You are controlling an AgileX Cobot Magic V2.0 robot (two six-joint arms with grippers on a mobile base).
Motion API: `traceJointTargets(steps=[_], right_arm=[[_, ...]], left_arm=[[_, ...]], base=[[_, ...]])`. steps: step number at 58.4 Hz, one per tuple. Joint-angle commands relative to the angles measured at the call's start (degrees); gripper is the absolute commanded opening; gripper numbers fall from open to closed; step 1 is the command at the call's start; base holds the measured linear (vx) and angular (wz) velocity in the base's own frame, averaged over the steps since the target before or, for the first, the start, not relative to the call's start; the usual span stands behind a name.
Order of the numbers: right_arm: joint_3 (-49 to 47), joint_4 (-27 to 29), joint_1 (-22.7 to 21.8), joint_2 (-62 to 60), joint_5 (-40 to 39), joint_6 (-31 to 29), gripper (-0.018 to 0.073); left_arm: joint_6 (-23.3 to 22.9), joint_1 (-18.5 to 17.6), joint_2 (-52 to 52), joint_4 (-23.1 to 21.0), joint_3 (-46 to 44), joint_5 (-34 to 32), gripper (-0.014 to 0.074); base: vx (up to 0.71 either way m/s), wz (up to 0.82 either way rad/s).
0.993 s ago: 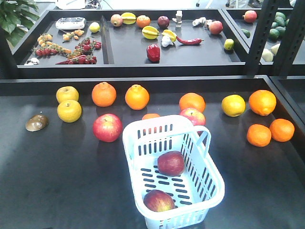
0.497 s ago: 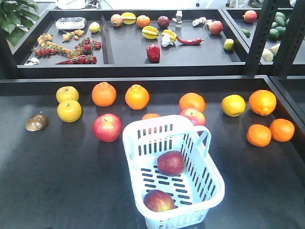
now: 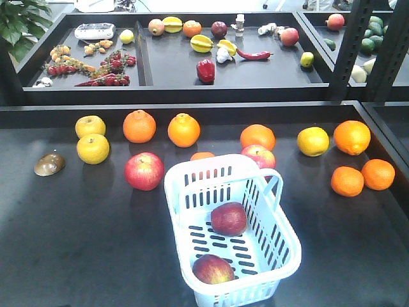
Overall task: Pick three apples into basket with both arms
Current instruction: 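Lower the right gripper onto a third red apple and close on it, then carry the held apple over the basket and open the right gripper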
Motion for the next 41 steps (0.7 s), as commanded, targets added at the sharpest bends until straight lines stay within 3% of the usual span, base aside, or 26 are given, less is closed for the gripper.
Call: traceJointTargets(steps=[1,8,13,26,32,41], right_arm=[[-1.01,8.18,0.94,-7.54,0.9,-8.0,-0.0008],[-1.01,14.79,5.75,-13.53,2.22,-13.17,-0.0005],[-1.01,16.66,10.56,-17.57,4.12,-13.49,-0.0005],[-0.82,20.62,28.85,-25.45,3.11,-13.21,-0.0005],[-0.82,22.84,37.44,-26.14,-0.4,-13.14,-0.0003],[-0.82,23.42,46.65,-22.82,-9.35,-12.51,0.0029]], left_arm=[[-0.19,0.05,0.57,-1.64,-1.37,-3.52,-0.0006],[-0.19,0.05,0.57,-1.64,-1.37,-3.63,-0.0006],[-0.19,0.05,0.57,-1.64,-1.37,-3.69,-0.0006],[-0.19,0.05,0.57,-1.64,-1.37,-3.69,-0.0006],[-0.19,0.05,0.57,-1.64,-1.37,-3.69,-0.0006],[-0.19,0.05,0.57,-1.64,-1.37,-3.69,-0.0006]], base=[[0.0,0.0],[0.0,0.0],[0.0,0.0],[0.0,0.0],[0.0,0.0],[0.0,0.0]])
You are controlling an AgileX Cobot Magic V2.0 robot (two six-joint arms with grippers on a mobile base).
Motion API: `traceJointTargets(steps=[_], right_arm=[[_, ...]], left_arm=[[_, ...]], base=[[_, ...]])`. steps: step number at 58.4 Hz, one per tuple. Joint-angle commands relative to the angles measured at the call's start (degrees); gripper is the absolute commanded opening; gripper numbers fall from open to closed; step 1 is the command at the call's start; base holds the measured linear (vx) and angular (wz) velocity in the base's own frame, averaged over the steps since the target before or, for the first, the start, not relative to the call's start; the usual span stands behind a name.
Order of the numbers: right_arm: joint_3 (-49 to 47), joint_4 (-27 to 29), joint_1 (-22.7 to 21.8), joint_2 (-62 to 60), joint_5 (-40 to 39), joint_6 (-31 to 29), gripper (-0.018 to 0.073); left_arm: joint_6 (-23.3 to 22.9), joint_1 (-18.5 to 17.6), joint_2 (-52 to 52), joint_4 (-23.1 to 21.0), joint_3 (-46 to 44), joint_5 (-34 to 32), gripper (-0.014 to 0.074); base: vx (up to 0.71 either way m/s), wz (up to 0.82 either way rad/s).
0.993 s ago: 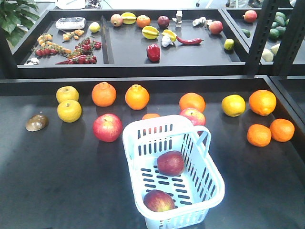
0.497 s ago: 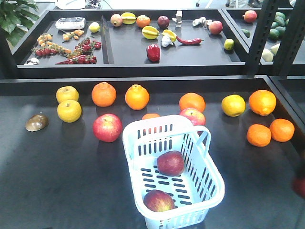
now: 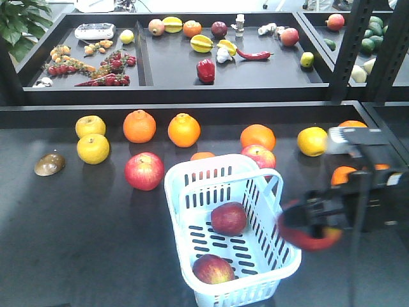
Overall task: Pick three apples into basket with both arms
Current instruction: 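Carry the held apple over the basket and open the right gripper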
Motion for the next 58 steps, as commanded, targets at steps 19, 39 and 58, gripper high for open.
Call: traceJointTargets(steps=[19,39,58], right_arm=[[-1.52,4.53,11.16,10.39,-17.51,-4.94,0.0464],[-1.52,4.31,11.16,11.0,-17.03,-5.35,0.068],[-1.52,6.19,11.16,8.01,-10.75,-5.31,0.046]], left_arm=[[-0.19,0.05,0.57,-1.64,-1.37,-3.28,-0.0006],[-0.25,0.05,0.57,-1.64,-1.37,-3.01,-0.0006],[-0.25,0.05,0.57,-1.64,-1.37,-2.76,-0.0006]], base=[[0.0,0.0],[0.0,0.0],[0.0,0.0]])
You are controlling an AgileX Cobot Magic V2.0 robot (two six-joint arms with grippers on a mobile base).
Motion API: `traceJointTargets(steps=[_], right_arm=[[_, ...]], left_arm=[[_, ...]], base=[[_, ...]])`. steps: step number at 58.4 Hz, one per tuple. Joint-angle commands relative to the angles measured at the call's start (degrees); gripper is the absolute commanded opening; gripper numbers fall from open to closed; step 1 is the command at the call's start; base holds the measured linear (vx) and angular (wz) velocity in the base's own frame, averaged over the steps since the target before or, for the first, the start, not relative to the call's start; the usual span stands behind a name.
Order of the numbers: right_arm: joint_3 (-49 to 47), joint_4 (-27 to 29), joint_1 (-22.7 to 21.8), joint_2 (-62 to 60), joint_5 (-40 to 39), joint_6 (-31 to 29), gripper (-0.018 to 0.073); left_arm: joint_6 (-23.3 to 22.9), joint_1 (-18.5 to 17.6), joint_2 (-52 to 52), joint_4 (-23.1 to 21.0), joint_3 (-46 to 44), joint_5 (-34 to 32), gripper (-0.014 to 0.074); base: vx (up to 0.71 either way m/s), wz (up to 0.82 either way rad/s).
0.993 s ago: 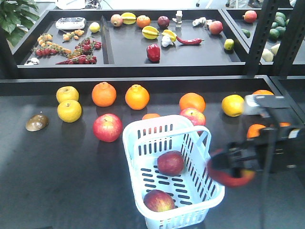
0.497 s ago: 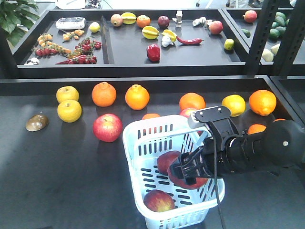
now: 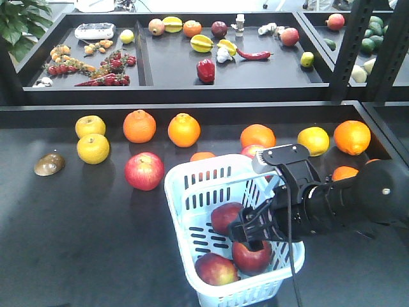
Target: Pick three apples into basket with both arms
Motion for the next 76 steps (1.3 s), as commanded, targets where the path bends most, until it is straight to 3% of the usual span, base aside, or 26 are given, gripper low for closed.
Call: traceJointTargets(steps=[1,14,25,40,49,76], right_arm=[[-1.52,1.38,0.0,-4.25,1.8,-0.86,0.0437],[-1.52,1.69,0.0,-12.83,13.1,-0.74,-0.0017],[0.64,0.56,0.0,-23.3,20.42,-1.27,-0.0006],[16.22,0.31,-0.24,-44.98,11.74,-2.37,-0.0005],[20.53,-2.5,-0.24,-55.32,5.49,-2.37,-0.0005],[20.71,-4.17,-0.24,-59.57,5.36,-2.36,-0.0005]], left_arm=[[-0.25,0.05,0.57,-1.64,-1.37,-2.82,-0.0006],[-0.25,0.05,0.57,-1.8,-1.37,-2.8,-0.0006],[-0.25,0.05,0.57,-2.08,-1.37,-2.62,-0.0006],[-0.29,0.05,0.57,-2.08,-1.37,-1.71,-0.0006],[-0.29,0.05,0.57,-2.08,-1.37,-1.71,-0.0006],[-0.29,0.05,0.57,-2.08,-1.37,-1.52,-0.0006]], base=[[0.0,0.0],[0.0,0.0],[0.0,0.0],[0.0,0.0],[0.0,0.0],[0.0,0.0]])
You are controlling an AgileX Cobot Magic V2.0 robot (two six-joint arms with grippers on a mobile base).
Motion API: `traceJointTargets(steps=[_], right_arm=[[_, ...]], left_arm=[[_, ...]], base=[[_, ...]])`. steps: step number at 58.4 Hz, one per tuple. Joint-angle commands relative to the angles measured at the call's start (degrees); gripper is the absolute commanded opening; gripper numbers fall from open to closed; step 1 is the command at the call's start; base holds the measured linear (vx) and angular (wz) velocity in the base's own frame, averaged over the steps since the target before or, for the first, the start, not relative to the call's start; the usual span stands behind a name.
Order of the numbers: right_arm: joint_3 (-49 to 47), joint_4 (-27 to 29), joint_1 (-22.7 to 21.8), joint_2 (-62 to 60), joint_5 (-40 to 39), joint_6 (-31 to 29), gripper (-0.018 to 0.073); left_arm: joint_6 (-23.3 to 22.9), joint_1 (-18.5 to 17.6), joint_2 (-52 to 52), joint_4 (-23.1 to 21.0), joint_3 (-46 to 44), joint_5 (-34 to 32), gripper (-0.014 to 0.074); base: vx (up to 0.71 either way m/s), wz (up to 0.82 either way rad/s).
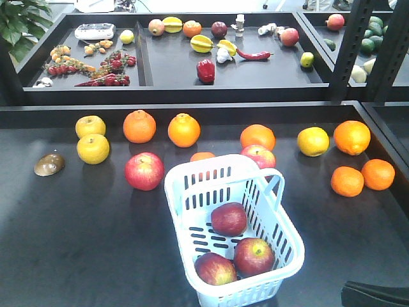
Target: Pick three apples into basket with both arms
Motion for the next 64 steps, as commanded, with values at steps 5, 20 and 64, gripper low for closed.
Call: traceJointTargets(steps=[5,20,64], right_arm=[[-1.58,0.79,-0.24,0.37,-3.59,-0.57,-0.0005],[-1.58,0.79,-0.24,0.37,-3.59,-0.57,-0.0005],[-1.58,0.79,-0.24,0.37,-3.59,-0.57,-0.0005]], left_arm=[[-0.29,0.05,0.57,-1.66,-1.37,-2.84,-0.0006],[-0.29,0.05,0.57,-1.66,-1.37,-1.6,-0.0006],[-0.29,0.05,0.57,-7.29,-0.73,-14.45,-0.0006]], base=[[0.0,0.0],[0.0,0.0],[0.0,0.0]])
